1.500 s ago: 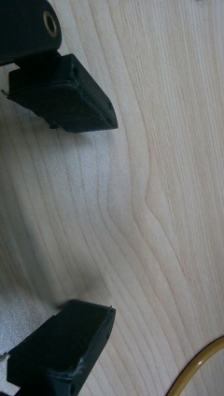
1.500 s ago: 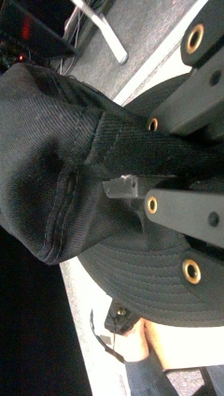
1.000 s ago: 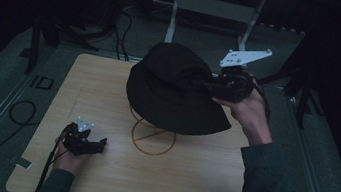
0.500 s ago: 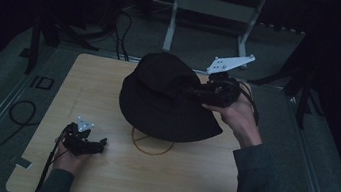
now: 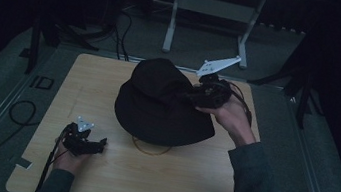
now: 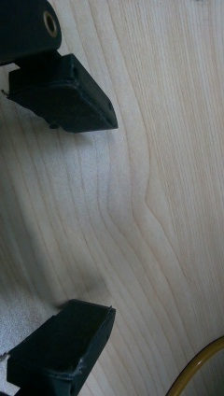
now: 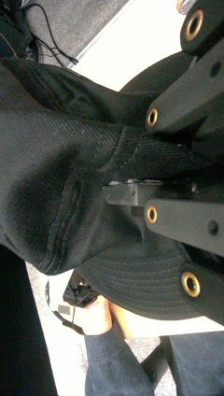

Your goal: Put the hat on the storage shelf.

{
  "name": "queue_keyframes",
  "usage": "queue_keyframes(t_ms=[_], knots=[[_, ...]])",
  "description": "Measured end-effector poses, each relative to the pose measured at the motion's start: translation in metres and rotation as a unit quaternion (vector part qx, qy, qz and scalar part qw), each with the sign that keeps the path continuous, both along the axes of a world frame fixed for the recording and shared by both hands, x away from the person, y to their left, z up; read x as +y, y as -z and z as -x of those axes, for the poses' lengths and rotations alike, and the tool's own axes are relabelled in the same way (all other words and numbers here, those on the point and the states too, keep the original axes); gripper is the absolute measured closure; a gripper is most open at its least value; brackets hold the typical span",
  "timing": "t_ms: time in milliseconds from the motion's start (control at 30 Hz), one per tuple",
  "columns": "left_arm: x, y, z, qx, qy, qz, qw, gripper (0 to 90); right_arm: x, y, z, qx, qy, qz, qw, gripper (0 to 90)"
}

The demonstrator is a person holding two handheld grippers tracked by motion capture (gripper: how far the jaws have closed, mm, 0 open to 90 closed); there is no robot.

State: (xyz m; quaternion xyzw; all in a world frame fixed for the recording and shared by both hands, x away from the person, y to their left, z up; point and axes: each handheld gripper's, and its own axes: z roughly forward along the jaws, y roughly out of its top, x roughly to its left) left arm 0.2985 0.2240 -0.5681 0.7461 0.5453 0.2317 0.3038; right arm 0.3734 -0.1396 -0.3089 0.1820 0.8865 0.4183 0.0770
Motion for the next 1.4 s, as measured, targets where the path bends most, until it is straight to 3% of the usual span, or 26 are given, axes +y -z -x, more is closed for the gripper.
queue_keyframes(t_ms=[167, 300, 533, 700, 833, 1400], knots=[[0.0, 0.0, 0.0, 0.0, 0.0, 0.0, 1.0, 9.9, 0.007, 0.006, -0.002, 0.005, -0.002, 0.016, 0.9999, 77.9], [0.0, 0.0, 0.0, 0.0, 0.0, 0.0, 1.0, 9.9, 0.008, 0.008, -0.004, 0.011, -0.001, 0.015, 0.9998, 71.0], [0.0, 0.0, 0.0, 0.0, 0.0, 0.0, 1.0, 9.9, 0.008, 0.009, -0.005, 0.02, 0.005, 0.014, 0.9997, 51.0], [0.0, 0.0, 0.0, 0.0, 0.0, 0.0, 1.0, 9.9, 0.009, 0.01, -0.006, 0.016, 0.031, 0.026, 0.999, 31.9], [0.0, 0.0, 0.0, 0.0, 0.0, 0.0, 1.0, 9.9, 0.008, 0.012, -0.009, 0.017, 0.048, 0.032, 0.9981, 21.6], [0.0, 0.0, 0.0, 0.0, 0.0, 0.0, 1.0, 9.9, -0.005, 0.015, -0.008, 0.021, 0.069, 0.042, 0.9965, 14.8]])
